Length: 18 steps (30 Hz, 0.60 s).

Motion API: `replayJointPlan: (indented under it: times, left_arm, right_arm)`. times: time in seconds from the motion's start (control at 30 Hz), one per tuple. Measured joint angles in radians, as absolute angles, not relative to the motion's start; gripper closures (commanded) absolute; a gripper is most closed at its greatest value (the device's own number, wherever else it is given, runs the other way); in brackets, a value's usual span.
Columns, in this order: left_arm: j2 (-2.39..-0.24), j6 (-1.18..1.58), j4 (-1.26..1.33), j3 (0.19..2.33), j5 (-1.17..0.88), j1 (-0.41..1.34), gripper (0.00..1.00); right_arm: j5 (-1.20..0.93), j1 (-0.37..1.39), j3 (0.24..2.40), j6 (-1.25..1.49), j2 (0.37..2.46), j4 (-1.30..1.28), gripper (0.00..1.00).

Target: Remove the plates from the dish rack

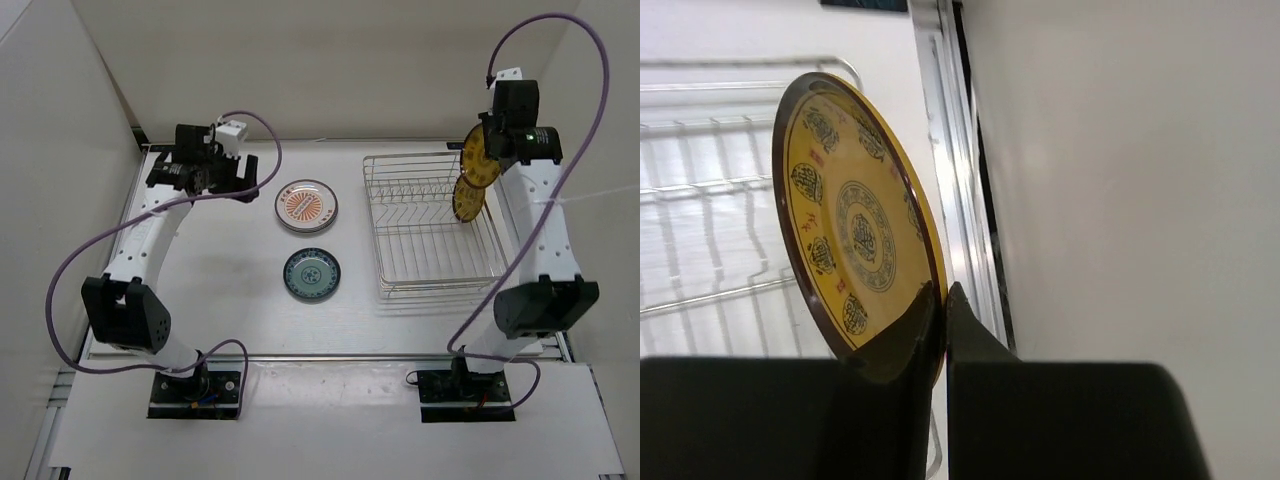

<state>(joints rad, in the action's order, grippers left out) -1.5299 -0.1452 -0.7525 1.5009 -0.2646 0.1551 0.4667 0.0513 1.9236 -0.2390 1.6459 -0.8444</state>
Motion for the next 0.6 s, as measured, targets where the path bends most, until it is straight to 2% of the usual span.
replayJointPlan:
  times: [0.17, 0.43, 0.6]
  left_arm:
    - [-1.605, -0.141, -0.706, 1.642, -0.368, 0.223, 0.0]
    - [-1.737, -0.111, -0.668, 1.862, -0.676, 0.387, 0.0]
    - [-1.865, -0.107, -0.689, 2.017, -0.741, 0.531, 0.0]
  right_arm:
    - [0.345, 0.083, 1.917, -0.212, 1.488, -0.875, 0.99]
    - [-0.208, 0.064, 1.744, -0.234, 1.404, -0.897, 0.99]
    - [-0.5, 0.047, 1.682, -0.277, 1.442, -0.936, 0.99]
